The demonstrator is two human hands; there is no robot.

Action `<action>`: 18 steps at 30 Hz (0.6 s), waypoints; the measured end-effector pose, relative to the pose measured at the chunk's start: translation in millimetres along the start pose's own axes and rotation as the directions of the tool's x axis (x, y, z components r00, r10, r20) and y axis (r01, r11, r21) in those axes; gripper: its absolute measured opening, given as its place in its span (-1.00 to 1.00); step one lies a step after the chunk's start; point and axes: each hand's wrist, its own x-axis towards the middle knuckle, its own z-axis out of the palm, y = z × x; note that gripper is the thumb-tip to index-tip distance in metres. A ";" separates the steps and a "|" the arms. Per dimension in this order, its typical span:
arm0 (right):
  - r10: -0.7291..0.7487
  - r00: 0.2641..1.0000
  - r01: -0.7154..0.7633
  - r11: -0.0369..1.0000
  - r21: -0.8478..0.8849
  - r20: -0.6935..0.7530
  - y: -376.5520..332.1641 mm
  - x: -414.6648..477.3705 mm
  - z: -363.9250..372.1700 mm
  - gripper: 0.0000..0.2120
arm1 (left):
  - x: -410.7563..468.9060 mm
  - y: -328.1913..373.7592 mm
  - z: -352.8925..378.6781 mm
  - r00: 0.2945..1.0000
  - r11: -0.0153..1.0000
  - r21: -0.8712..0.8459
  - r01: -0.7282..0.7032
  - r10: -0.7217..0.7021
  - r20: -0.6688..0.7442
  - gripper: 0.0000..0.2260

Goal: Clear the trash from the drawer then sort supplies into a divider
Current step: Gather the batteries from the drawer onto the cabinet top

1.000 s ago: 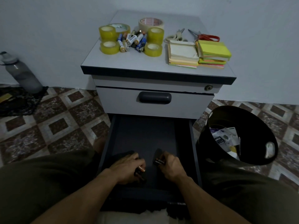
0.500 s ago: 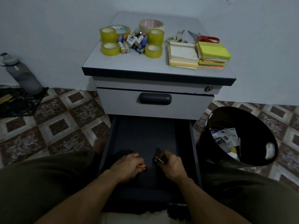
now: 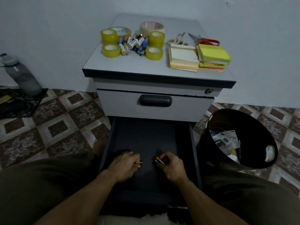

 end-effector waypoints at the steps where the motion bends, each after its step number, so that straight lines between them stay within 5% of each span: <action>1: 0.000 1.000 0.000 1.000 -0.004 0.000 0.1 -0.4 0.2 -0.81 | -0.9 -0.9 0.7 1.000 1.000 -0.020 0.011 -0.011 -0.004 -0.84; 18: -0.029 0.999 0.030 0.996 0.080 -0.026 -6.3 -1.0 2.8 -0.87 | -1.9 -1.6 -0.2 0.965 0.841 -0.502 0.202 -0.259 -0.046 -0.88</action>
